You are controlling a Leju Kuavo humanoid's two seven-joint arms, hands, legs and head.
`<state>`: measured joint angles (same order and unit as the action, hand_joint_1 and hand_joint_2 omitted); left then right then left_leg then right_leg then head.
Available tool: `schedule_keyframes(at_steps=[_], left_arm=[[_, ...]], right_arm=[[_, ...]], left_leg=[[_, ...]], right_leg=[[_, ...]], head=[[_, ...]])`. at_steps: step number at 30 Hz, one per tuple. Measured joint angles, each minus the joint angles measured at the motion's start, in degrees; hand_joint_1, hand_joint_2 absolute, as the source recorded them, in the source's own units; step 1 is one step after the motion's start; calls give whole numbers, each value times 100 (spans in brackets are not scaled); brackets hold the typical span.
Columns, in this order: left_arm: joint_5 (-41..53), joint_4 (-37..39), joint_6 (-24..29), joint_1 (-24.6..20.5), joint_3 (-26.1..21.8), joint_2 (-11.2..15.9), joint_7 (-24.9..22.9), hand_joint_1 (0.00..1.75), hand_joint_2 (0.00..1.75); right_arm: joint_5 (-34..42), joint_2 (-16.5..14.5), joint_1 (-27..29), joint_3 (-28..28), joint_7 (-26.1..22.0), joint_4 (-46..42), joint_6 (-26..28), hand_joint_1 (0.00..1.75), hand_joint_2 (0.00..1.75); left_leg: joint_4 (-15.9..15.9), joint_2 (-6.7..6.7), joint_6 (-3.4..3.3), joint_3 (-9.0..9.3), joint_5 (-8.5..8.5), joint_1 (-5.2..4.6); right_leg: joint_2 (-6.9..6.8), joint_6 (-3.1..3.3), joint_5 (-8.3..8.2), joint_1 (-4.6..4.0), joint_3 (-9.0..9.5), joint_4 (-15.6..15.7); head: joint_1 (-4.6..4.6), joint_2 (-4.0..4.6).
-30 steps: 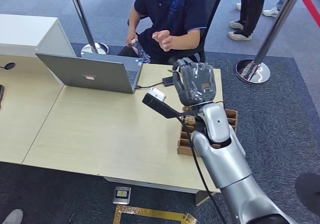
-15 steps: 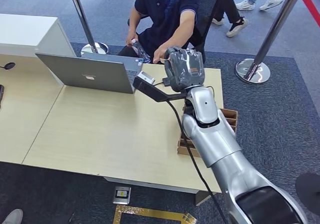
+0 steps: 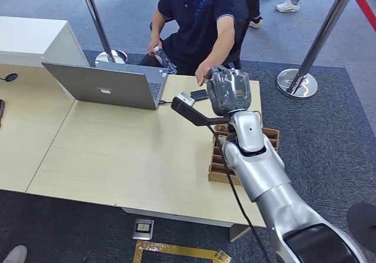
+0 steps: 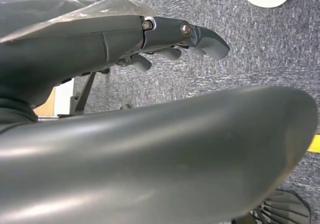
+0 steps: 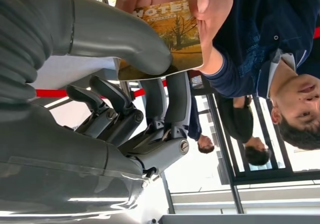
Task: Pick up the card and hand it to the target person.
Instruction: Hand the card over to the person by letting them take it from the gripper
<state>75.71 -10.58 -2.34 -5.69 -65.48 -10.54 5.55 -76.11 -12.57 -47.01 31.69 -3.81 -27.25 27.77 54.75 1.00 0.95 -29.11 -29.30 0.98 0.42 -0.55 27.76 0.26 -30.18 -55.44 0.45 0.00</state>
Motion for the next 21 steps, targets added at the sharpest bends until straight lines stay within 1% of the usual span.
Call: schedule_keyframes(at_steps=[1,4,5,9,13,16,19,21], left_arm=[[-11,0,0,0,1,0,0,0,0],[-61,0,0,1,-2,2,0,0,0],[-77,0,0,2,-3,2,0,0,0],[-168,0,2,9,-8,2,0,0,0],[-318,0,16,13,-35,6,1,0,0],[-381,0,24,26,-55,10,12,0,0],[-423,0,29,63,-84,13,20,0,0],[-447,0,39,77,-103,14,20,0,0]], right_arm=[[-3,3,0,0,-5,1,-8,140,175],[-6,-11,0,-2,-15,5,-29,10,175],[11,-24,2,-7,-16,8,-18,0,175],[194,-93,100,-110,-112,-69,158,0,175],[364,-127,487,-252,-238,-639,296,0,175],[410,-86,1012,-346,-212,-1516,274,0,175],[396,61,1723,-455,-164,-2737,249,0,175],[357,181,2154,-552,-140,-3453,365,0,175]], left_leg=[[0,0,0,0,0,0],[-1,0,0,-1,0,0],[-1,0,0,-1,0,0],[-1,0,0,-2,0,0],[-1,0,0,-2,0,0],[-1,1,-2,-3,-3,0],[-1,4,-4,-4,-12,0],[-1,4,-2,0,-19,0]], right_leg=[[0,0,0,0,0,-1],[0,0,0,0,0,-1],[0,0,0,0,0,-1],[0,0,1,0,0,0],[0,1,2,0,0,1],[0,1,7,0,-1,4],[0,-2,10,0,-2,5],[0,-5,15,0,0,8]], head=[[0,0],[1,0],[1,0],[-1,0],[-1,0],[0,0],[0,0],[0,0]])
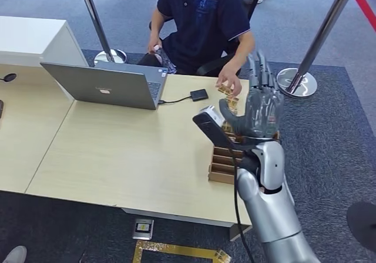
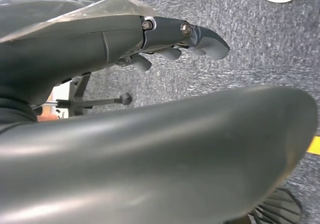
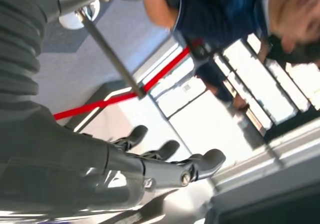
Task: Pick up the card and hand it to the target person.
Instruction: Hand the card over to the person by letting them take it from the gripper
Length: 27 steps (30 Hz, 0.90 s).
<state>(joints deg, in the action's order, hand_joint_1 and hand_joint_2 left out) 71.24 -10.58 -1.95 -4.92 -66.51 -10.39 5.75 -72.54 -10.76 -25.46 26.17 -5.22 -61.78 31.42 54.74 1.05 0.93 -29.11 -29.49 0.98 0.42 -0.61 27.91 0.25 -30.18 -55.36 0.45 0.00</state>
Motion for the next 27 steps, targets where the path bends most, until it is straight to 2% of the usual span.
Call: schedule_keyframes(at_steps=[4,8,13,17,20,23,25,27], left_arm=[[-14,1,34,29,-42,-1,0,0,0],[-31,0,63,30,-70,-1,0,0,0],[-71,0,92,28,-92,-1,-14,0,0],[-66,0,90,19,-104,1,-48,0,0],[-67,0,90,5,-111,0,-87,0,0],[-72,0,80,8,-117,-3,-127,0,0],[-50,0,62,9,-118,-10,-136,0,0],[-10,0,52,6,-117,-21,-138,0,0]], right_arm=[[-171,241,1031,-300,19,-1440,523,0,175],[-472,364,2003,-725,131,-2600,810,0,175],[-824,262,3167,-1583,323,-3827,865,0,175],[-885,127,3826,-2311,423,-4405,867,0,175],[-892,18,4071,-2657,482,-4591,780,0,175],[-560,-155,4238,-3179,478,-4466,185,0,175],[-206,-238,4130,-3779,257,-3944,-331,0,175],[73,-205,3758,-4563,18,-2847,-597,0,175]], left_leg=[[0,8,-3,6,-13,0],[0,8,-5,12,-24,0],[-1,9,-4,22,-36,0],[-2,7,-4,31,-42,-1],[-2,7,-2,41,-44,0],[-4,7,-1,46,-45,0],[-5,6,-1,50,-46,1],[-4,6,-4,58,-46,0]], right_leg=[[0,-5,12,0,10,5],[0,-2,22,0,13,5],[0,-2,35,0,23,5],[0,-2,43,1,33,4],[0,-1,44,0,41,4],[0,2,47,0,49,4],[0,2,47,-1,56,6],[0,-2,45,-2,67,10]], head=[[0,0],[-1,0],[0,0],[0,0],[-1,0],[0,0],[0,0],[-2,0]])
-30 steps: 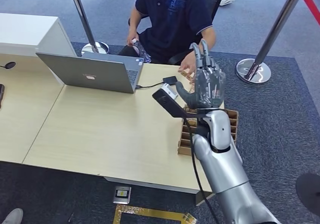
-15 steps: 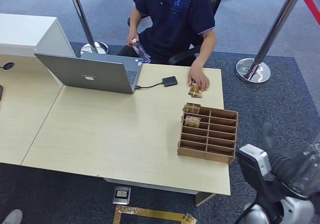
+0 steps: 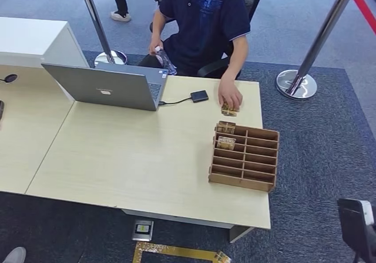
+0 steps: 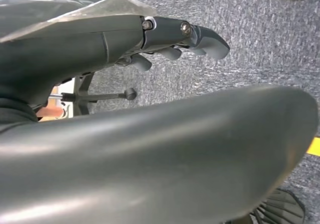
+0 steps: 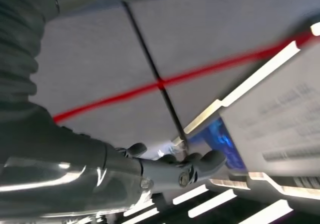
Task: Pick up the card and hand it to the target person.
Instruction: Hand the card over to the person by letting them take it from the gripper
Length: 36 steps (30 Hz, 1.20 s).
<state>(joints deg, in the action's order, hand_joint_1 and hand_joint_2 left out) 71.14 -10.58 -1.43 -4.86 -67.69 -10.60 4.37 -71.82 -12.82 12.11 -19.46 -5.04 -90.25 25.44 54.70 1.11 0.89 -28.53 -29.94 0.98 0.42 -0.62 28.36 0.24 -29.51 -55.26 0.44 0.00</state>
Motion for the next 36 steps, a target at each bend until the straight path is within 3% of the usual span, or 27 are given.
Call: schedule_keyframes(at_steps=[4,8,12,19,20,23,24,27,31,35,36], left_arm=[[115,0,-27,0,2,-10,14,0,0],[183,0,-61,-18,5,-1,22,0,0],[199,0,-64,-21,6,12,22,0,0],[134,0,-65,-18,6,15,9,0,0],[122,0,-65,-18,6,15,7,0,0],[108,0,-74,-16,6,15,-20,0,131],[105,0,-79,-15,6,15,-34,0,175],[120,0,-44,-15,6,15,-94,0,175],[165,0,28,-14,10,19,-160,0,175],[-31,-5,33,27,192,63,-161,0,175],[-138,-13,35,44,264,81,-161,0,175]], right_arm=[[499,381,-892,-1562,-237,2986,-80,0,175],[653,618,-1313,-2447,155,5079,-546,0,175],[524,635,-1502,-2832,828,6346,-1031,0,175],[255,458,-1607,-2927,1602,7360,-1711,0,175],[247,427,-1611,-2927,1646,7438,-1777,0,131],[293,342,-1620,-2949,1743,7618,-1943,0,0],[345,317,-1624,-2981,1762,7662,-2002,0,0],[601,259,-1639,-3141,1775,7750,-2146,0,0],[900,222,-1655,-3385,1686,7805,-2219,0,175],[1110,239,-1644,-3415,1522,7814,-2161,0,175],[1202,251,-1638,-3392,1498,7814,-2159,0,131]], left_leg=[[2,4,-14,15,-2,-10],[0,3,-14,22,-9,-9],[-8,3,-6,29,-15,-5],[-11,2,-2,31,-17,-1],[-11,2,-2,31,-17,-1],[-11,2,-2,31,-17,-1],[-10,2,-2,31,-17,-2],[-10,2,-2,31,-17,-2],[-10,2,-2,32,-17,-2],[-10,2,-1,33,-18,-2],[-10,2,-1,34,-18,-2]], right_leg=[[-1,-16,0,3,21,8],[-1,-9,6,12,20,3],[-1,3,19,8,18,-5],[-1,10,26,2,19,-10],[-1,10,26,2,20,-10],[-1,10,26,3,21,-10],[-1,9,26,3,21,-10],[-1,9,26,3,22,-9],[-1,9,26,4,22,-8],[-1,9,26,4,22,-8],[-1,9,27,4,22,-8]], head=[[-1,0],[1,0],[2,0],[1,0],[1,0],[1,0],[1,0],[1,0],[1,0],[1,0],[2,0]])
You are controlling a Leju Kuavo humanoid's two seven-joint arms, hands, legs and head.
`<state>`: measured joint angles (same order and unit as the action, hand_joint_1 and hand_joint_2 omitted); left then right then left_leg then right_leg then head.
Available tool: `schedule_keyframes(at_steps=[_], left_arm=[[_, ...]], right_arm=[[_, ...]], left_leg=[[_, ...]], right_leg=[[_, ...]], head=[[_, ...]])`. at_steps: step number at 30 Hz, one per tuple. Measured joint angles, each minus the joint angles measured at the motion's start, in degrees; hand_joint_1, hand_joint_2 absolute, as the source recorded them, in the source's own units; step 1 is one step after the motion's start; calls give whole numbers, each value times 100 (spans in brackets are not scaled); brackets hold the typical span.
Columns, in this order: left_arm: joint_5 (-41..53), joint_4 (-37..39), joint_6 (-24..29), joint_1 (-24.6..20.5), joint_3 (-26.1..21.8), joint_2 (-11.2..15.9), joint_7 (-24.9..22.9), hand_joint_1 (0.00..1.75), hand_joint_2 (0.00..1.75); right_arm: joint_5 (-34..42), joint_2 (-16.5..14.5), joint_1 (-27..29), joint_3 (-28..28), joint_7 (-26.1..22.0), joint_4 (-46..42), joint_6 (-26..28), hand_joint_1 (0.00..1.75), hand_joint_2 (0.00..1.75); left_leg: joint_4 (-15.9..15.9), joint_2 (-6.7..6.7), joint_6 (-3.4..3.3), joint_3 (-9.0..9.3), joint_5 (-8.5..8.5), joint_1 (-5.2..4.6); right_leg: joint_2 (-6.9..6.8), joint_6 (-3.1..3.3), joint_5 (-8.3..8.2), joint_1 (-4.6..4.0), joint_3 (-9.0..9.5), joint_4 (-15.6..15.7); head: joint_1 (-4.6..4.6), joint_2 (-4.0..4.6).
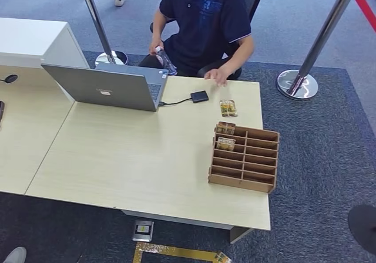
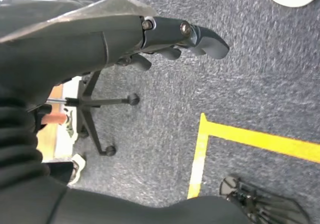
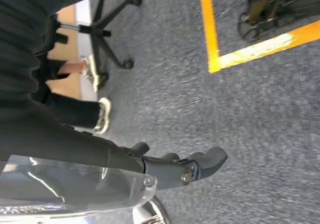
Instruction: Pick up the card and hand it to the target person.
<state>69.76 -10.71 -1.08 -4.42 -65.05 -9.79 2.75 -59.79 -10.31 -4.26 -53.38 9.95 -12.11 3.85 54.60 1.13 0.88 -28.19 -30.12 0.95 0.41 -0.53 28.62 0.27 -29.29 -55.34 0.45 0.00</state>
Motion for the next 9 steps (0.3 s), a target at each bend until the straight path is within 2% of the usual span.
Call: schedule_keyframes(at_steps=[3,4,9], left_arm=[[-360,-33,3,57,255,51,-2,0,44],[-483,-47,3,79,353,68,-5,0,0],[-1033,-112,5,175,808,140,-18,0,0]], right_arm=[[308,42,39,137,-60,-4,-2,0,0],[413,57,55,200,-78,-10,-4,0,0],[883,129,134,524,-155,-42,-22,0,0]], left_leg=[[0,0,1,1,0,0],[0,0,1,1,0,0],[0,0,1,0,-1,0]], right_leg=[[0,0,0,0,0,0],[0,0,0,0,0,0],[0,-1,1,0,1,0]], head=[[0,0],[0,0],[0,0]])
